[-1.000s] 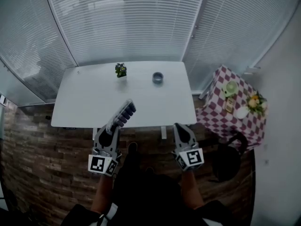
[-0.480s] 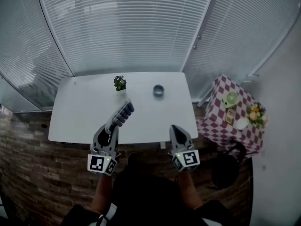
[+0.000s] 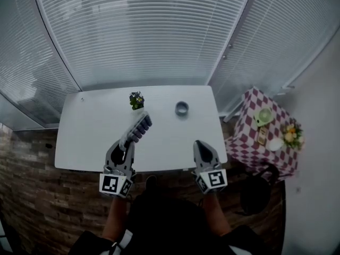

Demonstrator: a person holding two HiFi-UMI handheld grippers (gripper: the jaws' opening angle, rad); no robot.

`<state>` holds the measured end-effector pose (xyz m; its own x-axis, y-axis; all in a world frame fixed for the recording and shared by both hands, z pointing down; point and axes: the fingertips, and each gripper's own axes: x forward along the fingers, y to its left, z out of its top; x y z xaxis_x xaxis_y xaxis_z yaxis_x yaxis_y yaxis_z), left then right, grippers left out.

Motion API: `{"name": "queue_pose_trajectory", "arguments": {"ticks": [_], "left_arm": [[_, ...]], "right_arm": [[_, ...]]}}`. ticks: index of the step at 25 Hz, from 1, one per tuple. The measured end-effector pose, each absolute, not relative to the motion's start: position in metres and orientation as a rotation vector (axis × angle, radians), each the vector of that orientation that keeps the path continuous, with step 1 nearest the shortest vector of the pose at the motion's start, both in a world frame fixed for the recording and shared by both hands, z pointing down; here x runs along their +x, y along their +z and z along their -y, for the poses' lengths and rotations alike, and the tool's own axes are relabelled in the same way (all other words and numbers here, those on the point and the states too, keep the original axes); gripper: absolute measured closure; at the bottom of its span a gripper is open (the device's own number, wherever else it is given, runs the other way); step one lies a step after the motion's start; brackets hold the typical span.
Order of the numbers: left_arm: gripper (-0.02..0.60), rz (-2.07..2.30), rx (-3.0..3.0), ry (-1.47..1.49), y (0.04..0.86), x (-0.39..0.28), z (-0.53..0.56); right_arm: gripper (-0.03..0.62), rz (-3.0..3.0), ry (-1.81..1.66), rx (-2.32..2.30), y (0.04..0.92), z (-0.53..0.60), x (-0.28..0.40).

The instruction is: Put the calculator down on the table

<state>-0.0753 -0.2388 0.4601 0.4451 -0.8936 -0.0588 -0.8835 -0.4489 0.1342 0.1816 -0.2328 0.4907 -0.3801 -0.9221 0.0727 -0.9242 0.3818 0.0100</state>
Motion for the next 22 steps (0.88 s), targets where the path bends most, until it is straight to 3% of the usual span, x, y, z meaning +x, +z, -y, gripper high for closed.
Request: {"name": "queue_pose_trajectory", "arguments": {"ticks": [8, 22], "left_arm": [[0.482, 1.552, 2.560, -0.269, 0.456, -0.075, 0.259], [0.482, 0.919, 1.502, -1.024, 0.491, -0.096, 0.282]], "right_arm": [[0.588, 2.509, 0.019, 1.677, 0.498, 0.244, 0.177], [0.588, 2.495, 0.101, 1.759, 0.505, 0.250, 0.183]]}}
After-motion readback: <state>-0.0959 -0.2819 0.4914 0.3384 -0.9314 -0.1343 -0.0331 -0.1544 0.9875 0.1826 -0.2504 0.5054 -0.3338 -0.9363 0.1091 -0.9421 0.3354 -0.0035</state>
